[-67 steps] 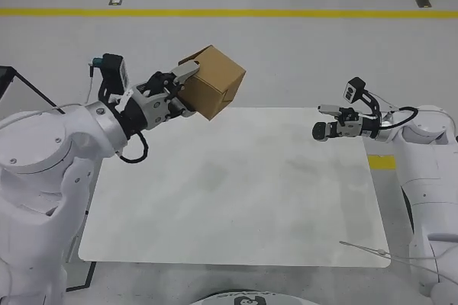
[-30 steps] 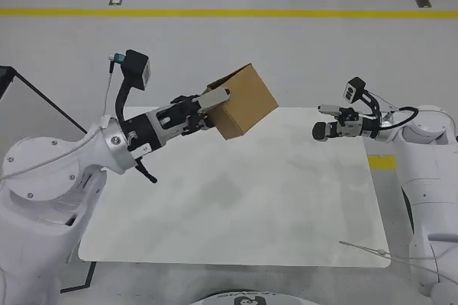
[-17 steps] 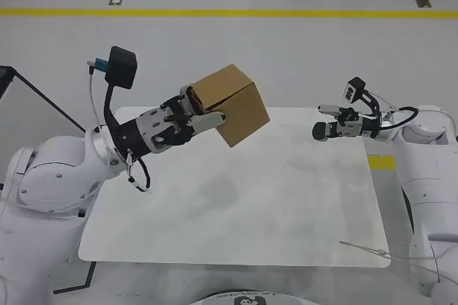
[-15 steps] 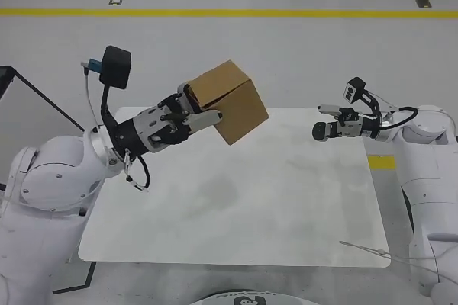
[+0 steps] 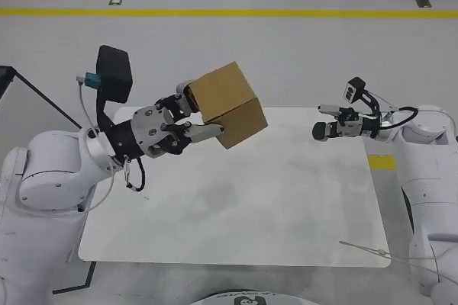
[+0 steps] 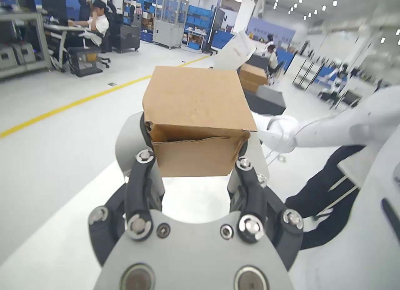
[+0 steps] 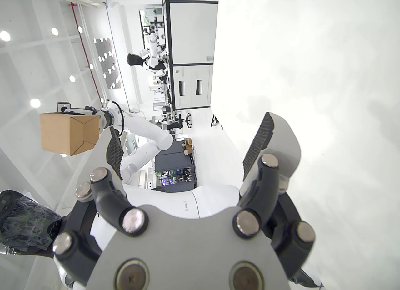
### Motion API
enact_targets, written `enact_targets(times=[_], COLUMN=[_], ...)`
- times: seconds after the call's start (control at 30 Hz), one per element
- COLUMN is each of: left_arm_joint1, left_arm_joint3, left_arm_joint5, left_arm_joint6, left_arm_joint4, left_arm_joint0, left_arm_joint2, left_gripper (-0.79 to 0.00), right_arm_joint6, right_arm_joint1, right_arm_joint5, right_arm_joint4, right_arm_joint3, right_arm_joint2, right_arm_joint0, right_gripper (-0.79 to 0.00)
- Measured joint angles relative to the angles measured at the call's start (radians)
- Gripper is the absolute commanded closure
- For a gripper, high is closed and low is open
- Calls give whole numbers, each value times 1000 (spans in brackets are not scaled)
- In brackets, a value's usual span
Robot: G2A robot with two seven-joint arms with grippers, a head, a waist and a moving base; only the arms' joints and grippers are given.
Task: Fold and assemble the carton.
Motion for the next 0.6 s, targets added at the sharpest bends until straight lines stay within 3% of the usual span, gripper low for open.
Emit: enact_targets(times=[0.13,0.23,0.6], left_arm_joint1=[2,0,-1], left_arm_joint3=[15,23,3], left_arm_joint5=[-169,-242,-251], left_arm_joint6=[34,86,114], left_arm_joint4=[129,193,278], left_arm_joint0=[-7,-10,-9], left_arm_joint2=[-4,-10,-21], left_gripper=[0,0,0], right_arm_joint6=[0,0,0], right_arm_joint1=[0,0,0], right_arm_joint5=[0,0,0], right_arm_joint4=[0,0,0], right_arm_joint3=[0,0,0], right_arm_joint2=[0,0,0], right_arm_joint0=[0,0,0], right_gripper=[-785,-785,-785])
